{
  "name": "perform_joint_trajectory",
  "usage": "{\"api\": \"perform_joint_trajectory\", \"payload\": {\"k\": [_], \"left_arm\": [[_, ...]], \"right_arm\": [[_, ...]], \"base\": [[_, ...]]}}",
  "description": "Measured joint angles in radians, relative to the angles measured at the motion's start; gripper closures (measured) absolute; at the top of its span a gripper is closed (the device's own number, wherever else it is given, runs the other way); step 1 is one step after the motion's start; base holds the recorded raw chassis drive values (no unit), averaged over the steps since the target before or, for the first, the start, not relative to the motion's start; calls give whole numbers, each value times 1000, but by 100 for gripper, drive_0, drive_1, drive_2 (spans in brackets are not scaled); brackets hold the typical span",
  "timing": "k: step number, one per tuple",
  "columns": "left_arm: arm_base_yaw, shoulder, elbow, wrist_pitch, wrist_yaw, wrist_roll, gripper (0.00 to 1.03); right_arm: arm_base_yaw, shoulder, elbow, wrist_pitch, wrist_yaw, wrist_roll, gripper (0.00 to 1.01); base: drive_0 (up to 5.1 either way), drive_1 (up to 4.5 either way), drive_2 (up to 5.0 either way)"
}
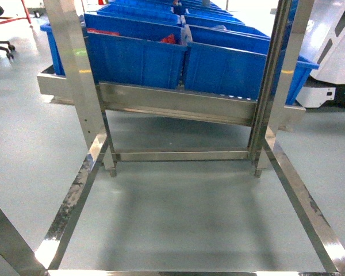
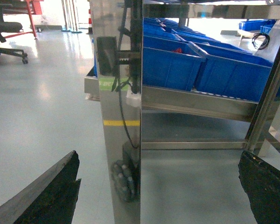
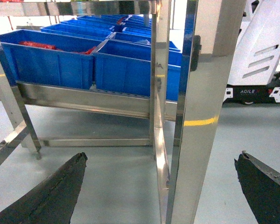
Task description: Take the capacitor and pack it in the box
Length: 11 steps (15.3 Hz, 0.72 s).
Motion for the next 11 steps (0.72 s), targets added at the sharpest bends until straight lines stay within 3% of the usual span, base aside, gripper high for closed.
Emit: {"api": "perform_joint_trajectory", "payload": {"k": [11], "left_arm": [[0, 0, 0, 0, 0, 0, 5]], "right_arm": [[0, 0, 0, 0, 0, 0, 3]], "base": [[0, 0, 0]]}}
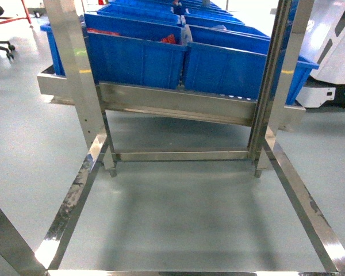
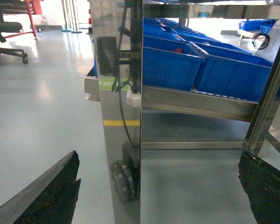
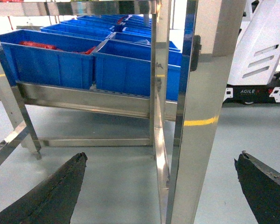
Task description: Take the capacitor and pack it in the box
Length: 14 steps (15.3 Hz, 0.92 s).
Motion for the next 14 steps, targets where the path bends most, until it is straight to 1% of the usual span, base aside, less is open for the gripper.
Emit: {"api": "perform_joint_trajectory", "payload": {"k": [14], "left_arm": [[0, 0, 0, 0, 0, 5, 5]], "right_arm": [[0, 0, 0, -2, 0, 0, 3]], "base": [[0, 0, 0]]}}
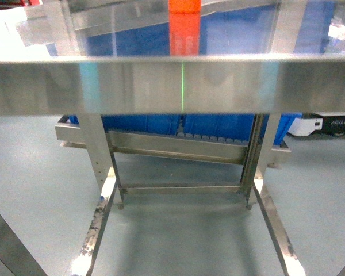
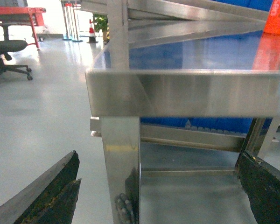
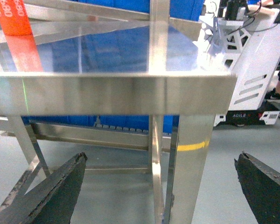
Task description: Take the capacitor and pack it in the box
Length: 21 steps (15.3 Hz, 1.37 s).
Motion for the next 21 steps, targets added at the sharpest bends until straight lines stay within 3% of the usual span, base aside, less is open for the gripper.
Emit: {"api": "perform_joint_trajectory", "payload": {"k": [21], "left_arm": [[0, 0, 0, 0, 0, 6, 5]], "right_arm": [[0, 0, 0, 1, 0, 0, 3]], "base": [[0, 0, 0]]}}
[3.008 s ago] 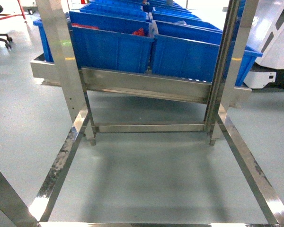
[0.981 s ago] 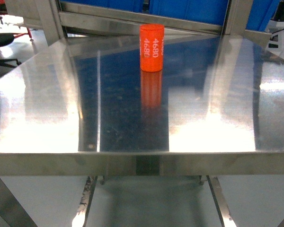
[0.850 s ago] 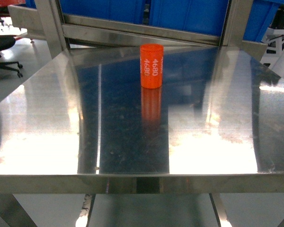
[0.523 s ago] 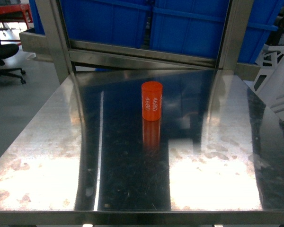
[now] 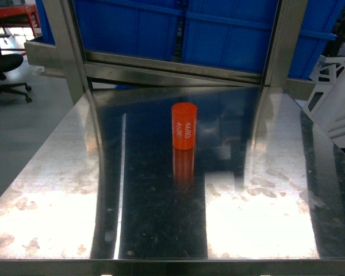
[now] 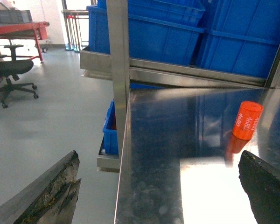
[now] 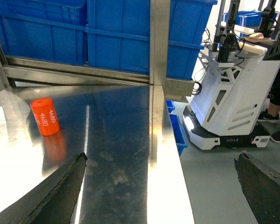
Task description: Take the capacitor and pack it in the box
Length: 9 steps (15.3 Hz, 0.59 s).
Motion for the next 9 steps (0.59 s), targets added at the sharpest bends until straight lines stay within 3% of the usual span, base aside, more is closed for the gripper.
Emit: {"api": "perform_joint_trajectory", "payload": {"k": [3, 4, 5, 6, 7, 9], "left_arm": [[-2, 2, 0, -7, -10, -5, 5], [-47, 138, 27, 17, -180, -84, 5], [-2, 371, 77, 192, -232, -129, 5], [30, 599, 146, 392, -214, -148, 5], [13, 825, 248, 573, -164, -152, 5], [-41, 1162, 451, 732, -92, -152, 5]], "right_arm": [[0, 0, 0, 0, 0, 0, 3], [0, 0, 0, 0, 2, 0, 3], [0, 0, 0, 2, -1, 0, 3], [0, 0, 0, 0, 0, 0, 3], [0, 0, 0, 0, 0, 0, 3], [0, 0, 0, 0, 0, 0, 3]], "base": [[0, 0, 0], [0, 0, 0], [0, 0, 0], [0, 0, 0], [0, 0, 0], [0, 0, 0]]}}
